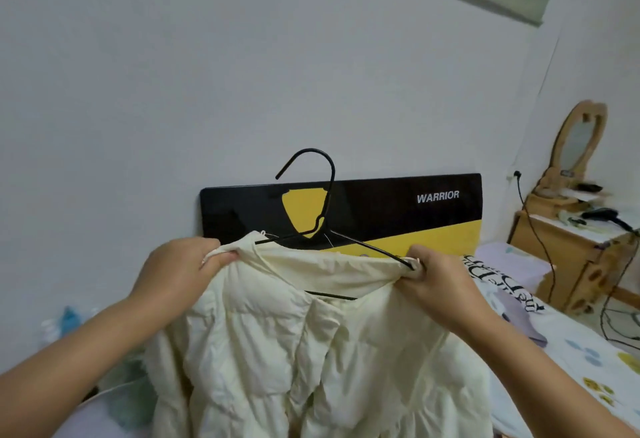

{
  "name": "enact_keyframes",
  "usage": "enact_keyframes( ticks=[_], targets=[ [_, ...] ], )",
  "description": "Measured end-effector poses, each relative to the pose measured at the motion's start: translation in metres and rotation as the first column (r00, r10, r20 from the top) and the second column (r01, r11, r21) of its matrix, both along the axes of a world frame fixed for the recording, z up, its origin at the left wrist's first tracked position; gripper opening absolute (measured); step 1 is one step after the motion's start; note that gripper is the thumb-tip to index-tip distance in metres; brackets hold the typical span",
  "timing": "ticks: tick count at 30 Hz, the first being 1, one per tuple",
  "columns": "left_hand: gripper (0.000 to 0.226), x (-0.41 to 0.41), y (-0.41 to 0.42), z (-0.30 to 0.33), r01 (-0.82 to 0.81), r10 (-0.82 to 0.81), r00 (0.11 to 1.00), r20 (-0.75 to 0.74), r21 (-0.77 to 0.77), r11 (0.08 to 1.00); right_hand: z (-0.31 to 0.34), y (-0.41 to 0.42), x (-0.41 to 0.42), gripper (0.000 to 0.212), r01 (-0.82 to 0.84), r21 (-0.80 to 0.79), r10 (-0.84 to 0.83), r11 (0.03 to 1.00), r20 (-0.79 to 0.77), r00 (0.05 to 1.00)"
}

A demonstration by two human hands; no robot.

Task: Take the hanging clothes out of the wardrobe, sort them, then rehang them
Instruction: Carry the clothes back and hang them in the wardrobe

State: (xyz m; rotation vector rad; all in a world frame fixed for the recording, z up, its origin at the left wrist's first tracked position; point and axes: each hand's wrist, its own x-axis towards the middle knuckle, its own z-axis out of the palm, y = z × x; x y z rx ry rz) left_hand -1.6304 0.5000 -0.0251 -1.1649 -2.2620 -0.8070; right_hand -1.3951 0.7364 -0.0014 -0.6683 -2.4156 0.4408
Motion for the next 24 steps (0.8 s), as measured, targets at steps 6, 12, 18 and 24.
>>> enact_keyframes(
  ticks=[6,12,18,24],
  targets=[
    [0.046,0.043,-0.094,0.011,-0.097,0.100,0.995,-0.014,0.150,0.984,0.034,-0.066,0.009,0.020,-0.134,0.065,0.131,0.989,0.046,0.990],
    [0.043,0.076,-0.201,0.013,-0.225,0.230,0.973,0.009,0.254,0.941,0.051,-0.146,0.003,0.032,-0.291,0.100,0.289,0.952,0.032,0.957],
    [0.046,0.093,-0.327,0.007,-0.350,0.340,0.937,0.082,0.250,0.903,0.052,-0.242,-0.008,0.087,-0.544,-0.045,0.545,0.838,0.031,0.838],
    [0.048,0.121,-0.460,0.000,-0.472,0.451,0.877,0.165,0.122,0.873,0.048,-0.361,-0.020,0.063,-0.733,-0.261,0.756,0.628,-0.020,0.654]
  ],
)
